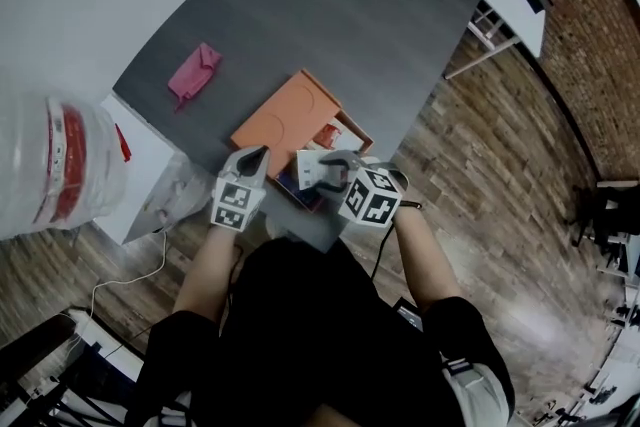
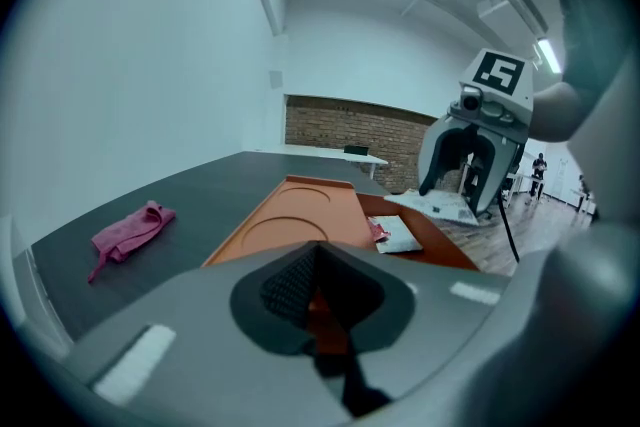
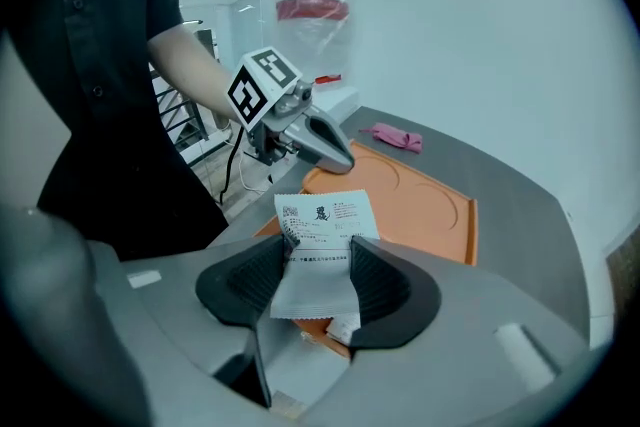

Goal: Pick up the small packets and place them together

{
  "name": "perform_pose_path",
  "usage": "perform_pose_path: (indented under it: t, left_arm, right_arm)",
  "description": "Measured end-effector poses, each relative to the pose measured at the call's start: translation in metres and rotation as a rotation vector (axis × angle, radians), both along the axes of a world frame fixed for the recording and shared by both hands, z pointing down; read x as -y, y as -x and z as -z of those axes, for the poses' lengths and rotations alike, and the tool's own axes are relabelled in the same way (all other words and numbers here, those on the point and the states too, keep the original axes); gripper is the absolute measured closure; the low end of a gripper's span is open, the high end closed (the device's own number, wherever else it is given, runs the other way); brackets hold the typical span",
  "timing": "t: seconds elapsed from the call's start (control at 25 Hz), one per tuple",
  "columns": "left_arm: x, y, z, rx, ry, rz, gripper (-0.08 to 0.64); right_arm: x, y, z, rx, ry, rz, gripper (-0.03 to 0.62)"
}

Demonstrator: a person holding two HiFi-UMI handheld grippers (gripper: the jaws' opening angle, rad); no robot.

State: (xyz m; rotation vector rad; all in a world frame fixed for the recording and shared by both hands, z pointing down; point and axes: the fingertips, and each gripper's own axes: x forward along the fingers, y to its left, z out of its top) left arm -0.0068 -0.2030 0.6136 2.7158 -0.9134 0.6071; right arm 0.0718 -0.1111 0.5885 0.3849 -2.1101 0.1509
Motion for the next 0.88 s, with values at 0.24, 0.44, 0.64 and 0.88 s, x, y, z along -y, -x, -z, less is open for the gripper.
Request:
perform_pose_path:
  t: [0.24, 0.44, 0.64, 0.88]
  left_arm:
    - [0.0, -0.005, 0.0, -0.002, 0.007, 0.0, 0.56]
    - [0.0, -0.005, -0.001, 0.003, 0.011, -0.001, 0.56]
    - [-0.002, -0.006, 0.001, -0.003, 0.015, -0.006, 0.56]
    - [-0.004, -0.007, 0.002, 0.0, 0.023, -0.032, 0.56]
  right_arm:
    - [0.03, -0.012, 0.032, -0.015, -0.114, -0.01, 0.379]
    - [0.065, -0.016, 0.039, -0.044, -0.192, -0.053, 0.38]
    - [0.104, -0.018, 0.03, -0.048, -0.238, -0.168, 0.38]
    - [0.138, -0.016, 0.01, -0.034, -0.22, -0.305, 0.379]
